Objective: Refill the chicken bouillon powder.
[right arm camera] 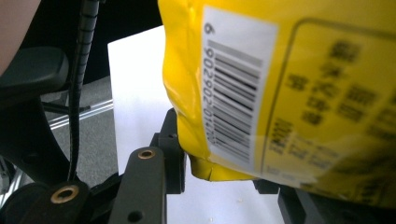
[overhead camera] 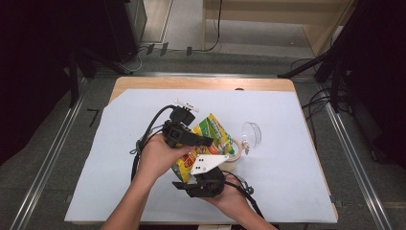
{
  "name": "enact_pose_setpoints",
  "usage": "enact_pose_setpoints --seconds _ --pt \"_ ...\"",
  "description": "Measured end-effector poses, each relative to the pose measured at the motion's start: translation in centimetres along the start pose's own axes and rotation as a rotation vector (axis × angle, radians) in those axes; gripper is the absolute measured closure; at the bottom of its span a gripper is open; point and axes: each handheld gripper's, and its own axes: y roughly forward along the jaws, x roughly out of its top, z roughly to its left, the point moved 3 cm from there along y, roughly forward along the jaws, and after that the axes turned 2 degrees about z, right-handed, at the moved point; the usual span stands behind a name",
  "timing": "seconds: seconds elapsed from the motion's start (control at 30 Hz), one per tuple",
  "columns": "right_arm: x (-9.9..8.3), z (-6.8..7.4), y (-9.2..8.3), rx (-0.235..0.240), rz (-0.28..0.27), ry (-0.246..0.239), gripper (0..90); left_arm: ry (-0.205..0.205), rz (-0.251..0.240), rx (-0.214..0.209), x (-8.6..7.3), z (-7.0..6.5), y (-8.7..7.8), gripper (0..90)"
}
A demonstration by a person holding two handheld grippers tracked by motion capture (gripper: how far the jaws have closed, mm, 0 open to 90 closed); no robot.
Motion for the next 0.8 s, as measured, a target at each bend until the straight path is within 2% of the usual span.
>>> enact_pose_setpoints --seconds 0.23,0.3,0.47,0.63,0.73,0.8 --pt "0.0 -0.1 0.7 0.000 -0.027 0.009 62.9 0.045 -0.014 0.021 0.0 -0.2 -0.1 71.9" --pt "-0.1 -0.3 0.8 0.012 -0.032 0.034 62.6 0.060 -0.020 0.018 0.1 -0.5 0.0 72.4" --pt "-0.2 -0.4 1.0 -0.016 -0.048 0.060 67.0 0.087 -0.037 0.014 0.3 -1.1 0.0 71.8" --pt "0.0 -0.5 0.7 -0.016 -0.073 0.087 67.9 0.086 -0.048 -0.002 0.4 -1.4 -0.3 68.7" --pt "0.3 -0.6 0.3 0.000 -0.094 0.133 67.8 0.092 -0.063 0.009 0.5 -1.5 -0.7 67.0" --pt "0.9 -0.4 0.0 0.007 -0.089 0.131 67.0 0.088 -0.053 0.017 0.8 -1.3 -1.0 69.7"
